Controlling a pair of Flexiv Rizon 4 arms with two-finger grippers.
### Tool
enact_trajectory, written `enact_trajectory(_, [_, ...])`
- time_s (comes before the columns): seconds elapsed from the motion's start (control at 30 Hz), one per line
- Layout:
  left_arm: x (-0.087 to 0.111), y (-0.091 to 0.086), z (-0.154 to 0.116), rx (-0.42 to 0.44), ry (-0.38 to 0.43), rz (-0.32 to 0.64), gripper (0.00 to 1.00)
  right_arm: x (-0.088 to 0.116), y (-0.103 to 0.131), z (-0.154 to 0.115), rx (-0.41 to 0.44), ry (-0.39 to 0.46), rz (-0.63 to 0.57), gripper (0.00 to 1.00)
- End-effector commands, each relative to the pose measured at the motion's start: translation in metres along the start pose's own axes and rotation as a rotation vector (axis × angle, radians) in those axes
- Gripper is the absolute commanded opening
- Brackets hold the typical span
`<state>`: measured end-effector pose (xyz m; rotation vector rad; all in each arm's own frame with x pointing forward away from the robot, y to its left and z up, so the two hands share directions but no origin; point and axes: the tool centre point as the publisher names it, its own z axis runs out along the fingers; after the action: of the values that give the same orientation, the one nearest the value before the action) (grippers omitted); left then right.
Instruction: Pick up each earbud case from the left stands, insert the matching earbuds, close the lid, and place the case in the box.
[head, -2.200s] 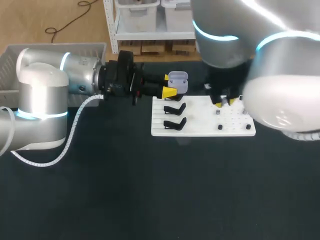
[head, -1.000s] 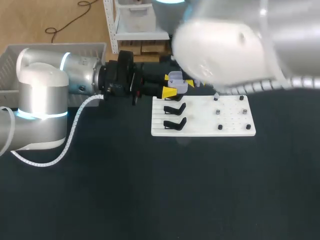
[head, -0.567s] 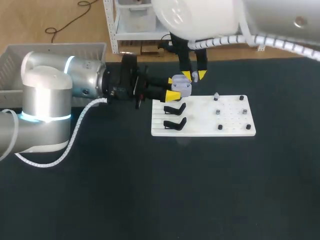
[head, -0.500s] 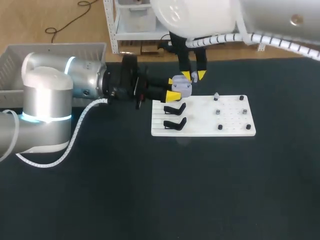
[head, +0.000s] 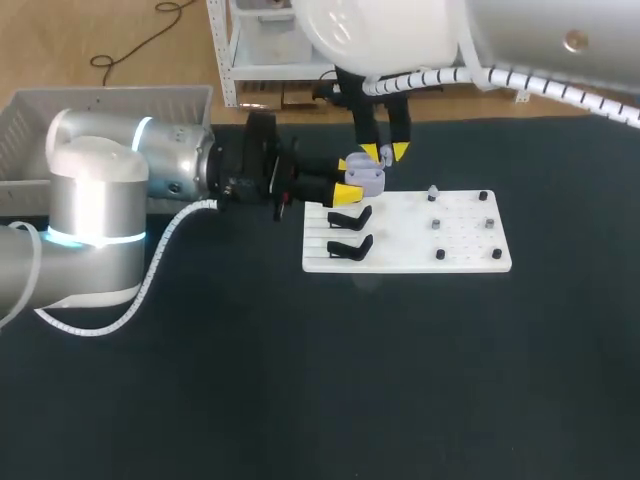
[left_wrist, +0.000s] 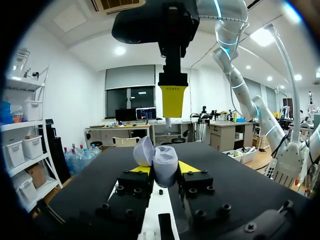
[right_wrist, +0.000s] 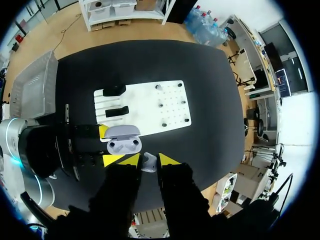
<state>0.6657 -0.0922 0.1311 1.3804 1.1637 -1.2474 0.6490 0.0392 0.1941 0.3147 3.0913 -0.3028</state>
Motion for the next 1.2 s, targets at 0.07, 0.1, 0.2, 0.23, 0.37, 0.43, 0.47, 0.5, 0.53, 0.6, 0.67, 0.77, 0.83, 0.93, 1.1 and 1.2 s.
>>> enact_trajectory(0.07, [0.001, 0.000, 0.000, -0.002, -0.002, 0.002, 0.00, 0.005, 0.011, 0.004, 0.061, -0.033, 0.021, 0.00])
enact_trajectory(0.1, [0.001, 0.000, 0.000, -0.002, -0.002, 0.002, 0.00, 0.006, 0.012, 0.005, 0.066, -0.031, 0.039, 0.00])
enact_trajectory(0.2, [0.001, 0.000, 0.000, -0.002, -0.002, 0.002, 0.00, 0.005, 0.015, 0.005, 0.090, -0.018, 0.130, 0.00])
enact_trajectory(0.23, [0.001, 0.000, 0.000, -0.002, -0.002, 0.002, 0.00, 0.005, 0.015, 0.004, 0.090, -0.010, 0.162, 0.00])
enact_trajectory(0.37, [0.001, 0.000, 0.000, -0.002, -0.002, 0.002, 0.00, 0.005, 0.014, 0.004, 0.108, 0.002, 0.285, 0.00])
enact_trajectory(0.43, [0.001, 0.000, 0.000, -0.002, -0.002, 0.002, 0.00, 0.005, 0.014, 0.004, 0.097, 0.004, 0.315, 0.00])
enact_trajectory(0.47, [0.001, 0.000, 0.000, -0.002, -0.002, 0.002, 0.00, 0.005, 0.014, 0.003, 0.090, 0.004, 0.323, 0.00])
enact_trajectory(0.5, [0.001, 0.000, 0.000, -0.002, -0.002, 0.002, 0.00, 0.005, 0.013, 0.002, 0.087, 0.004, 0.327, 0.00])
enact_trajectory(0.53, [0.001, 0.000, 0.000, -0.002, -0.002, 0.002, 0.00, 0.005, 0.013, 0.002, 0.087, 0.004, 0.327, 0.00])
enact_trajectory(0.6, [0.001, 0.000, 0.000, -0.002, -0.002, 0.002, 0.00, 0.005, 0.013, 0.002, 0.087, 0.004, 0.327, 0.00])
enact_trajectory(0.67, [0.001, 0.000, 0.000, -0.002, -0.002, 0.002, 0.00, 0.005, 0.013, 0.002, 0.087, 0.004, 0.327, 0.00])
enact_trajectory(0.77, [0.001, 0.000, 0.000, -0.002, -0.002, 0.002, 0.00, 0.005, 0.013, 0.002, 0.087, 0.004, 0.327, 0.00])
enact_trajectory(0.83, [0.001, 0.000, 0.000, -0.002, -0.002, 0.002, 0.00, 0.005, 0.013, 0.002, 0.087, 0.004, 0.327, 0.00])
enact_trajectory(0.93, [0.001, 0.000, 0.000, -0.002, -0.002, 0.002, 0.00, 0.001, 0.016, 0.005, 0.094, 0.015, 0.331, 0.00])
enact_trajectory(1.1, [0.001, 0.000, 0.000, -0.002, -0.002, 0.002, 0.00, -0.001, 0.018, 0.010, 0.100, 0.038, 0.394, 0.00])
enact_trajectory(1.2, [0.001, 0.000, 0.000, -0.002, -0.002, 0.002, 0.00, -0.003, 0.018, 0.012, 0.112, 0.053, 0.425, 0.00])
